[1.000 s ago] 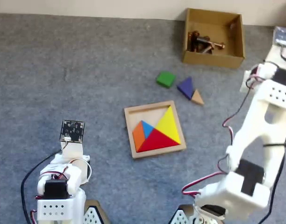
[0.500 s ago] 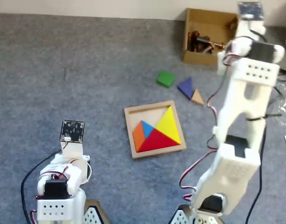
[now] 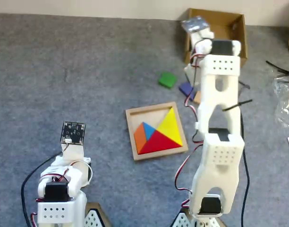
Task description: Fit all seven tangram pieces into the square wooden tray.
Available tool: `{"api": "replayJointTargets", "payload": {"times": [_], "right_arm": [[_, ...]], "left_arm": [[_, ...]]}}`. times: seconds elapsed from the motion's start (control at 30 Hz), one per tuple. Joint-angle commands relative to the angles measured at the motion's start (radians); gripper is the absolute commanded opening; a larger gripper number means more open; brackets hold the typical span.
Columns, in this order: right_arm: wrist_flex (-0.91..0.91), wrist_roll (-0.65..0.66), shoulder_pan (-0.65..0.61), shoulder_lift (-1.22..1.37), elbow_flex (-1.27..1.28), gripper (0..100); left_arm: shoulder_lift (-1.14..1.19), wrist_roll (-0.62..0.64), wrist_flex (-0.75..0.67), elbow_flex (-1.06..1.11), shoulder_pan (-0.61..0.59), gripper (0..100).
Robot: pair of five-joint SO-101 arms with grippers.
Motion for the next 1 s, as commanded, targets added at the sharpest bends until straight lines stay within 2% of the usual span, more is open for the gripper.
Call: {"api": "replayJointTargets", "payload": {"times": [0.0, 0.13, 0.4, 0.6, 0.97], "right_arm": [[-0.019, 0.075, -0.045, 0.002, -0.061, 29.0], [-0.070, 0.203, -0.065, 0.028, -0.061, 31.1], [-0.117, 0.339, -0.136, 0.113, -0.061, 31.3], [-0.206, 0.379, -0.170, 0.188, -0.061, 31.4], [-0.469, 0.373, -0.165, 0.291, -0.061, 31.5]], "left_arm": [[-0.013, 0.006, 0.005, 0.022, -0.012, 1], [-0.013, 0.006, 0.005, 0.022, -0.012, 1], [-0.013, 0.006, 0.005, 0.022, -0.012, 1], [-0.013, 0.006, 0.005, 0.022, -0.012, 1], [-0.013, 0.008, 0.005, 0.022, -0.012, 1]]}}
